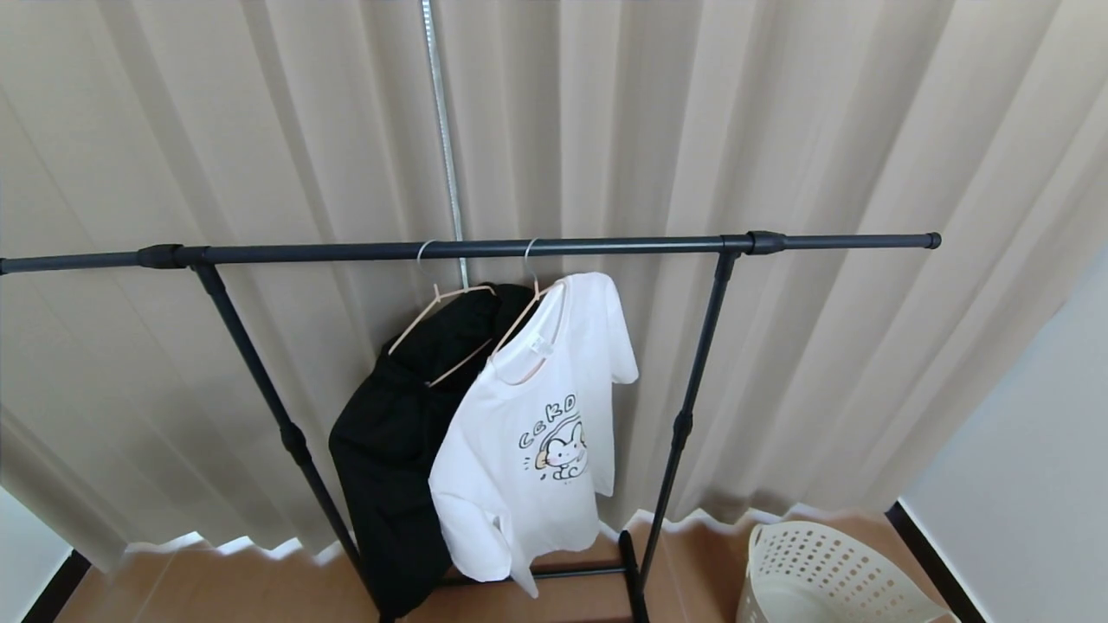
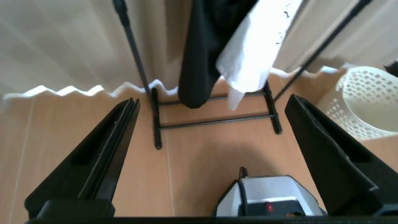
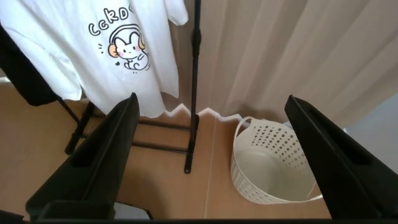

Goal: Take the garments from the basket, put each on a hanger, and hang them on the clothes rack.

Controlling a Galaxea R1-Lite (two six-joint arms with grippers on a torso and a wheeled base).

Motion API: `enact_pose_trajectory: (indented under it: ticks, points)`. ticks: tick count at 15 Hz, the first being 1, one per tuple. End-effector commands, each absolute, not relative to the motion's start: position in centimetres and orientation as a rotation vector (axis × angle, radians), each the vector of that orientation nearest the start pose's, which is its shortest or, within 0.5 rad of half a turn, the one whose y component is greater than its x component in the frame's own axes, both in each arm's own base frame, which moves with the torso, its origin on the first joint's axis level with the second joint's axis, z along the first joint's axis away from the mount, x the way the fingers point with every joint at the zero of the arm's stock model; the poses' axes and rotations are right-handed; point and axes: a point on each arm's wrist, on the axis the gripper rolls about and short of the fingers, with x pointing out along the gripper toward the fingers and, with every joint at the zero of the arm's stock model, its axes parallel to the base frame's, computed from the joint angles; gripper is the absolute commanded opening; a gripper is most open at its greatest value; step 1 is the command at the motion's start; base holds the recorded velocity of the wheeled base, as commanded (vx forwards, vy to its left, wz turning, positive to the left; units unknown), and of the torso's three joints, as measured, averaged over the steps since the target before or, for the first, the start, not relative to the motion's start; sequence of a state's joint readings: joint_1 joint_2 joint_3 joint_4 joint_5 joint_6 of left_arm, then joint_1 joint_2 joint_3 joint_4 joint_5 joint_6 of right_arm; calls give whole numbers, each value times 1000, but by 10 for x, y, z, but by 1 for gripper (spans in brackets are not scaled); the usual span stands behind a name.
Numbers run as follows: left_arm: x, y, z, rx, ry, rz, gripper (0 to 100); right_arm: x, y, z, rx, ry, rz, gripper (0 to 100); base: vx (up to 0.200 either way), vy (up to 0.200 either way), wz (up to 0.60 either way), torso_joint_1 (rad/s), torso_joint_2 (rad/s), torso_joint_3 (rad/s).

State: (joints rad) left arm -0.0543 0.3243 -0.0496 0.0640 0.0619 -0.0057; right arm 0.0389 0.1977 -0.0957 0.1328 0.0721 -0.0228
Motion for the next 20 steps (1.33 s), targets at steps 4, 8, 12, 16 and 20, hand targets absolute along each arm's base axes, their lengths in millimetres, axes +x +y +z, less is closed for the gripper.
enact_pose_trajectory:
  ticks: [4,8,12,16,20]
  points:
    - [-18,0,77,7,128,154,100,-24,3,88,-15,134,25,100,0,0,0,0,0,0]
    - [-17,-4,79,-29,93,-10,100,-22,2,84,-32,118,24,100,0,0,0,0,0,0]
    - [-19,-2,78,-21,70,-154,100,-21,2,76,-88,28,70,100,0,0,0,0,0,0]
    - [-23,1,75,9,15,24,100,-23,0,76,-111,-8,12,100,0,0,0,0,0,0]
    - [-23,0,75,11,14,18,100,-23,-2,77,-30,-9,-109,100,0,0,0,0,0,0]
